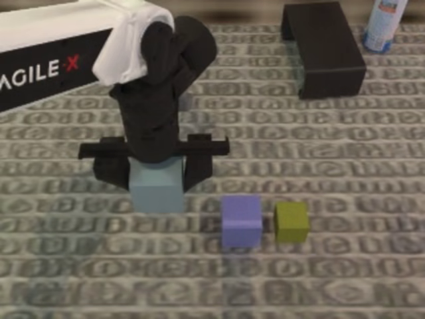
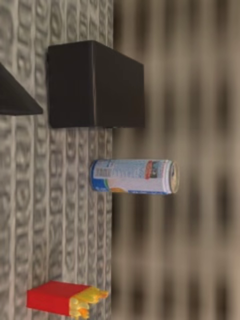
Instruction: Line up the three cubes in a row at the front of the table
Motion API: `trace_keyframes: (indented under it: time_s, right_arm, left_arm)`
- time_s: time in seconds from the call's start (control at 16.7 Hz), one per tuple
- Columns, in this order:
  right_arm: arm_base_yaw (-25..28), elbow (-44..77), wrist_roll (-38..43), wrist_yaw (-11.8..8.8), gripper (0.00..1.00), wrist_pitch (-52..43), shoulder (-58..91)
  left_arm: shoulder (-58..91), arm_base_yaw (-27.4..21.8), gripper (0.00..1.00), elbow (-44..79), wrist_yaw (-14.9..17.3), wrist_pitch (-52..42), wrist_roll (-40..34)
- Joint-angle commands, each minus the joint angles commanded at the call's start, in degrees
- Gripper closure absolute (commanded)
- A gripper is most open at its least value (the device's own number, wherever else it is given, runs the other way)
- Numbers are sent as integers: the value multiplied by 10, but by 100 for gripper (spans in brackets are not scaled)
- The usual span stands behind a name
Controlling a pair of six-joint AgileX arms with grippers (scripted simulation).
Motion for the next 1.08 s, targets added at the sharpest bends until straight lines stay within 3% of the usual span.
trace_keyframes:
  time_s: [0.3,0.66,0.96,1.08]
  right_arm:
    - [0,0,0,0,0,0,0]
    - [0,0,0,0,0,0,0]
    - [0,0,0,0,0,0,0]
    - [0,0,0,0,0,0,0]
  left_arm:
    - [5,2,100,-6,0,9,3]
    - [40,2,100,-88,0,131,2]
    - [46,1,100,-101,0,148,2]
    - [46,1,85,-101,0,148,2]
